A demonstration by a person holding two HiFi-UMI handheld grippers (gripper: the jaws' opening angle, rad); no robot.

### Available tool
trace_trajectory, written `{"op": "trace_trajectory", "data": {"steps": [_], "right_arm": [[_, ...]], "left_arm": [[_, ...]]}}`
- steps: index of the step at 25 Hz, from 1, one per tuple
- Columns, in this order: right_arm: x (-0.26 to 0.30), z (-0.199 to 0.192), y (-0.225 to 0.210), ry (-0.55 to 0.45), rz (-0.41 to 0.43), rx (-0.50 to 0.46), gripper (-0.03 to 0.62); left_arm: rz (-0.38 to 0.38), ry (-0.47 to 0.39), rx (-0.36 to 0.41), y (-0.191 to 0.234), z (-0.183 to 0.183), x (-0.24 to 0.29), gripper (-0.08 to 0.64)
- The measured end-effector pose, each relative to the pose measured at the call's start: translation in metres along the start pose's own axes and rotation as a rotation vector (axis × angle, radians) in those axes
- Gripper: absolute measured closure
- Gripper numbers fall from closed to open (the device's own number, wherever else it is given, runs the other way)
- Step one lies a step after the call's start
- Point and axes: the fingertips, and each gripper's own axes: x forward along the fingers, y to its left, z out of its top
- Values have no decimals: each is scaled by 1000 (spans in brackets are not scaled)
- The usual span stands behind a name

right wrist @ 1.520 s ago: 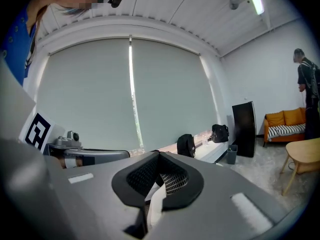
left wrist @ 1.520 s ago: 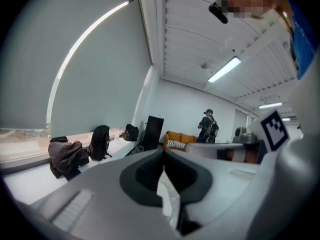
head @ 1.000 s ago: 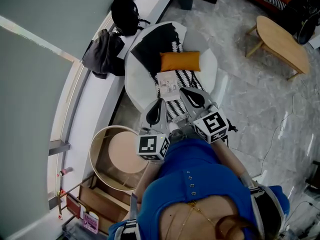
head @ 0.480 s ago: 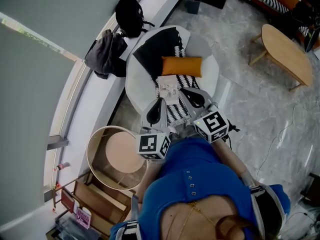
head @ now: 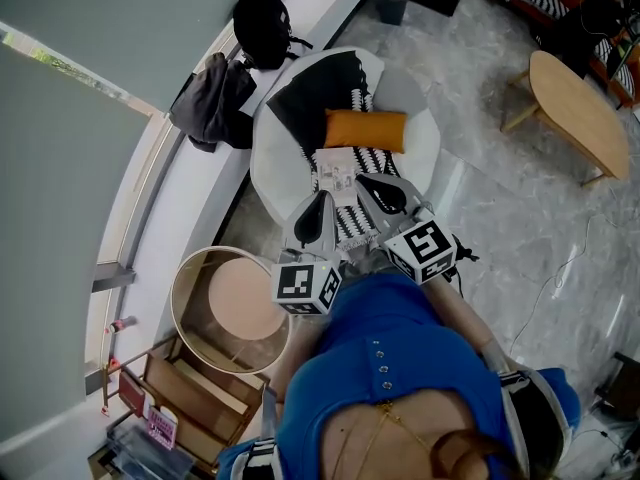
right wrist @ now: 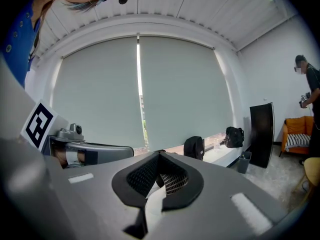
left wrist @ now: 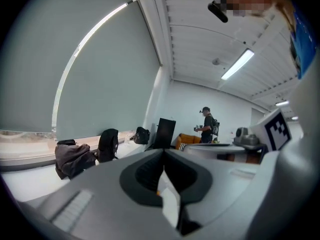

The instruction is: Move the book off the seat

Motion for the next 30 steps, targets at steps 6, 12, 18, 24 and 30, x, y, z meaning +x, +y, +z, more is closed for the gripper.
{"op": "trace_trajectory", "data": {"steps": [6,12,18,24,30], "right_arm": [[4,-2,-5,15,6,9,592],[20,-10,-12,39,11,24,592],[61,-42,-31,116,17,72,592],[137,-142,-73,225,-16,153,592],[231,-325,-136,254,-91,329,591]], "left_arm": [[-2,20,6,0,-1,11,558],[-6,43,1,8,-6,26,557],[-7,137,-37,37,-43,61,557],[31,234,-72,101,-138,123,557],[11,251,-51,184,-300,208,541]]}}
